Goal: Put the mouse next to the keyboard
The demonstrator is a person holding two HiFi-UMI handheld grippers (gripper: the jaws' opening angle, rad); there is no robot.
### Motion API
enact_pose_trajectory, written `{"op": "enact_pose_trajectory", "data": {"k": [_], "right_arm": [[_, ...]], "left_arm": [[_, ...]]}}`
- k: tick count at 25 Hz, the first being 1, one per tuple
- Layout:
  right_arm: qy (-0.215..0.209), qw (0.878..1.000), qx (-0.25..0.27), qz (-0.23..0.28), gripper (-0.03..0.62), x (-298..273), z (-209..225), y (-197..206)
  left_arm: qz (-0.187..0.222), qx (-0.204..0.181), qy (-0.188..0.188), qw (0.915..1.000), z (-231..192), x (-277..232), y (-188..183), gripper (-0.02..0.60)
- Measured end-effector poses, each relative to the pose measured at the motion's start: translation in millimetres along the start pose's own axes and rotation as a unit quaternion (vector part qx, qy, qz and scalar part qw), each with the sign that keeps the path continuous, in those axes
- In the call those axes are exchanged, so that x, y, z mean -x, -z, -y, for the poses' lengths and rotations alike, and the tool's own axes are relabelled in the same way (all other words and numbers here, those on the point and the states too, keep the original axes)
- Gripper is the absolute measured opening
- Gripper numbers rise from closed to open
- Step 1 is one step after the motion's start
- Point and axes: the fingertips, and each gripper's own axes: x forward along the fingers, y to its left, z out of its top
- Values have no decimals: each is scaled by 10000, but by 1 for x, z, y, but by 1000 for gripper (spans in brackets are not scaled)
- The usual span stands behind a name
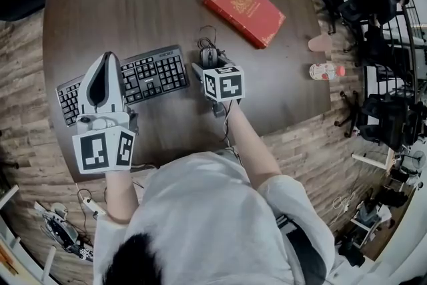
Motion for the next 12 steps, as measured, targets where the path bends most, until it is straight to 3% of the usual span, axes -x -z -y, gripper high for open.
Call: {"op": "enact_pose_trajectory", "data": {"k": [12], "right_arm": [[142,9991,41,-402,255,-23,-4,2]], "left_arm": [[-43,109,-178,9998,-22,12,5,9]]}}
